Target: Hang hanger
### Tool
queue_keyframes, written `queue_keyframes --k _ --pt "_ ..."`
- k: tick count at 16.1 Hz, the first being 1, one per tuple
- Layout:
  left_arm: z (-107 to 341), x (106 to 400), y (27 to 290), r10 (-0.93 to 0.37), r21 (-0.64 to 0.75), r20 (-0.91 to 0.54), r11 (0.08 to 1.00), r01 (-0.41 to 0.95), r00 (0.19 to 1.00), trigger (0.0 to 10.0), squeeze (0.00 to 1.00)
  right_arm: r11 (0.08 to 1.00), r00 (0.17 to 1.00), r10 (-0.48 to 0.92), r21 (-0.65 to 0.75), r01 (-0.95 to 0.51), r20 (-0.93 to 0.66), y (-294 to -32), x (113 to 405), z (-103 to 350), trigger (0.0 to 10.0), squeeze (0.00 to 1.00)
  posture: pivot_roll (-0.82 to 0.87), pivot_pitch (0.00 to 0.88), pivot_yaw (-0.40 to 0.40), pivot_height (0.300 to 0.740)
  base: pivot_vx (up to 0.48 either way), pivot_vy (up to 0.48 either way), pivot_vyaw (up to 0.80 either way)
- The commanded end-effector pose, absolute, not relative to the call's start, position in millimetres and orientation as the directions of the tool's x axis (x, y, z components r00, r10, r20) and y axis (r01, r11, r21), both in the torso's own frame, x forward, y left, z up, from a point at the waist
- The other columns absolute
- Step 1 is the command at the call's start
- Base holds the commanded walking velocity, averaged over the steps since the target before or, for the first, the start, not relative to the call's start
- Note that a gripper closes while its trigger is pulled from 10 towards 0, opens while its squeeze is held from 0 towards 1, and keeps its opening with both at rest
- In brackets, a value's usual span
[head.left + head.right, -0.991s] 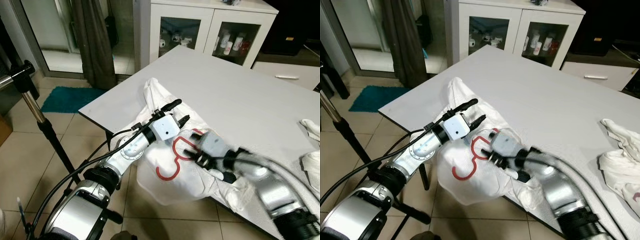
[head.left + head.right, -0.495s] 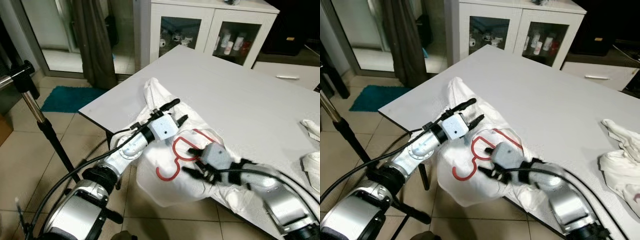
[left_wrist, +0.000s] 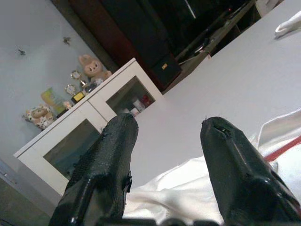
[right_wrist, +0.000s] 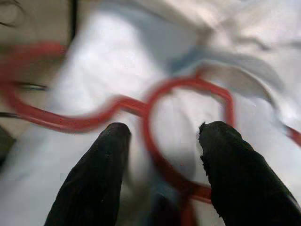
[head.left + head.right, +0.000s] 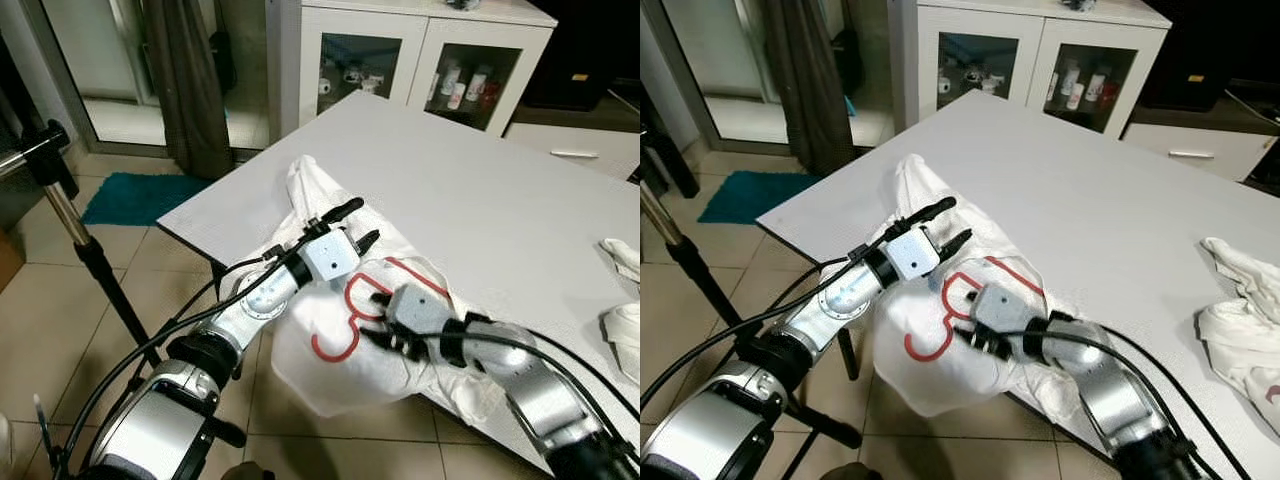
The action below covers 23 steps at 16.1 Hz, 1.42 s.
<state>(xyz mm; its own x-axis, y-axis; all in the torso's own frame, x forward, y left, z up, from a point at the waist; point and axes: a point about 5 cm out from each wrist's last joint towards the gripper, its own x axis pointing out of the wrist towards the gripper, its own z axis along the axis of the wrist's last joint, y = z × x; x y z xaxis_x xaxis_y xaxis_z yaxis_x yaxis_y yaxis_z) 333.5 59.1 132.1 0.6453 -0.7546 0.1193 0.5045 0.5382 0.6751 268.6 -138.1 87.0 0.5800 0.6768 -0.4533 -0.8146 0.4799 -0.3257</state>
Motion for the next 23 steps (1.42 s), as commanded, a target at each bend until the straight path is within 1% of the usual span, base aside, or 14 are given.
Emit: queue_keyframes --k 1,2,5,7,8,9,10,11,13,20,23 --pt "137.0 333.4 56.7 -0.764 0.687 0.131 0.529 0.498 0.632 10.0 0.0 0.51 0.628 0.629 -0.366 -0.778 -0.458 -142.8 275.0 85.5 10.0 0.0 0.03 0.001 -0.031 0.723 0.0 0.0 0.0" --pt "136.8 333.1 56.8 -0.764 0.686 0.13 0.529 0.499 0.632 10.0 0.0 0.516 0.626 0.628 -0.355 -0.779 -0.462 -143.9 275.1 85.1 10.0 0.0 0.03 0.002 -0.031 0.723 0.0 0.0 0.0" --pt "136.5 332.8 56.3 -0.766 0.685 0.131 0.529 0.501 0.63 10.0 0.0 0.473 0.581 0.598 -0.342 -0.812 -0.553 -154.2 267.9 73.2 10.0 0.0 0.02 0.002 -0.031 0.723 0.0 0.0 0.0" --pt "136.9 332.7 55.4 -0.766 0.684 0.133 0.529 0.501 0.628 10.0 0.0 0.471 0.577 0.592 -0.34 -0.814 -0.562 -155.4 266.6 70.1 10.0 0.0 0.02 0.003 -0.031 0.723 0.0 0.0 0.0" --pt "137.0 332.4 54.8 -0.767 0.685 0.133 0.529 0.502 0.627 10.0 0.0 0.47 0.578 0.591 -0.342 -0.813 -0.562 -154.8 266.5 70.0 8.0 0.0 0.02 0.003 -0.031 0.723 0.0 0.0 0.0" --pt "137.1 332.3 54.4 -0.768 0.684 0.134 0.529 0.502 0.626 10.0 0.0 0.466 0.575 0.593 -0.342 -0.816 -0.565 -153.9 266.2 69.5 3.5 0.0 0.02 0.004 -0.031 0.723 0.0 0.0 0.0" --pt "137.1 332.1 54.2 -0.768 0.684 0.134 0.529 0.502 0.626 10.0 0.0 0.461 0.568 0.596 -0.338 -0.821 -0.568 -152.9 265.6 68.9 1.5 0.0 0.02 0.004 -0.031 0.723 0.0 0.0 0.0" --pt "137.3 332.1 54.0 -0.768 0.684 0.135 0.529 0.502 0.626 10.0 0.0 0.453 0.554 0.603 -0.325 -0.83 -0.574 -151.2 264.1 67.6 0.0 0.0 0.02 0.004 -0.032 0.723 0.0 0.0 0.0" --pt "137.6 332.1 53.9 -0.767 0.684 0.136 0.53 0.501 0.627 10.0 0.0 0.453 0.538 0.62 -0.299 -0.84 -0.571 -148.9 262.2 67.8 0.0 0.0 0.03 0.004 -0.032 0.723 0.0 0.0 0.0" --pt "140.1 332.9 52.1 -0.767 0.684 0.141 0.532 0.498 0.625 10.0 0.0 0.476 0.547 0.676 -0.273 -0.836 -0.494 -148.1 266.1 88.4 0.0 0.0 0.02 0.0 -0.033 0.723 0.0 0.0 0.0" --pt "140.7 332.8 51.6 -0.768 0.684 0.145 0.534 0.497 0.624 10.0 0.0 0.525 0.572 0.706 -0.234 -0.818 -0.418 -148.1 270.8 104.7 0.0 0.0 0.02 0.0 -0.033 0.723 0.0 0.0 0.0"
